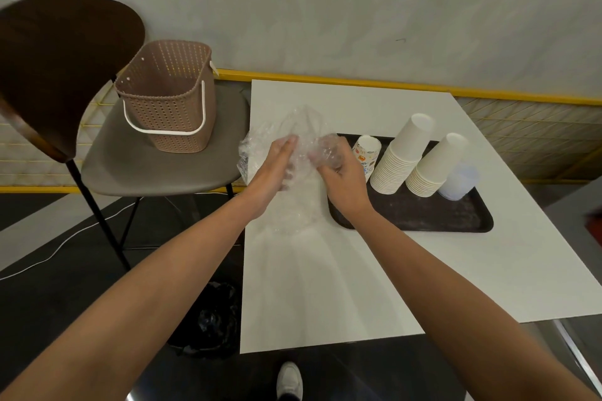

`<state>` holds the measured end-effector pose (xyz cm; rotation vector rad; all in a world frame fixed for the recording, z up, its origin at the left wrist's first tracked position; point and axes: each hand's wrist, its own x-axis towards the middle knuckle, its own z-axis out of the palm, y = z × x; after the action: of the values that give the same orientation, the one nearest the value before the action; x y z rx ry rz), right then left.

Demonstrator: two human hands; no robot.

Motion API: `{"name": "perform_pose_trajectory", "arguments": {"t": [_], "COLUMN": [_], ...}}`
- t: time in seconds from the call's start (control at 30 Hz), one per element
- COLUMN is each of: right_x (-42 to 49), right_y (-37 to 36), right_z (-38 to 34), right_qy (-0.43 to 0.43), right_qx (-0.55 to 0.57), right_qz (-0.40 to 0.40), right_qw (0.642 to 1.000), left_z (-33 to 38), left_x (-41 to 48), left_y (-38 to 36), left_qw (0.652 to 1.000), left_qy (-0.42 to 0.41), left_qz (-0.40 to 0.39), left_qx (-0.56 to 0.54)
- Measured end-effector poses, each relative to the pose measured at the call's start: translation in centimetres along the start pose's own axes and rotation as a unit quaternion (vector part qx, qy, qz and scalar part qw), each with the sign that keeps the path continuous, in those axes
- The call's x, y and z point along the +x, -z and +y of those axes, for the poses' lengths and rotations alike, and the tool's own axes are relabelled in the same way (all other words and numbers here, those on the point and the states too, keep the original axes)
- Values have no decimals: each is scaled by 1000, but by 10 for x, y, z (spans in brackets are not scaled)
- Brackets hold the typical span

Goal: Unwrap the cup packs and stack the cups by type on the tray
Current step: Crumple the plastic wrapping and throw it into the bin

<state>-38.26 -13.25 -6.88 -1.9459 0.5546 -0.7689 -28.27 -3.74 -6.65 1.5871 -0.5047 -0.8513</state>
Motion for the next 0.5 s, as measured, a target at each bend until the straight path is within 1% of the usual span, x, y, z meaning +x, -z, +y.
{"name": "perform_pose_trajectory", "arguments": {"t": [0.07,0.13,0.2,0.27,0.33,0.43,0.5], "right_x": [4,8,10,12,14,14,17], "right_y": [2,3,0,-2,-3,-5,-3], "right_z": [-2,2,3,-1,-7,-14,-17], "right_qy": [-22,-57,-110,-157,-189,-209,-236], "right_qx": [28,32,49,72,75,99,110], "right_qz": [21,39,73,111,125,125,154], "right_qw": [999,997,990,979,971,965,953], "left_z": [2,1,-1,0,-1,-2,-3], "left_x": [-1,-2,-4,-8,-8,-6,-4], "left_y": [3,6,7,4,-1,-7,-6], "left_qw": [1000,1000,998,996,995,995,995], "left_qy": [0,7,-13,-42,-59,-79,-87], "left_qz": [0,-17,-54,-81,-79,-51,-46], "left_qx": [22,5,-23,-10,3,12,17]}}
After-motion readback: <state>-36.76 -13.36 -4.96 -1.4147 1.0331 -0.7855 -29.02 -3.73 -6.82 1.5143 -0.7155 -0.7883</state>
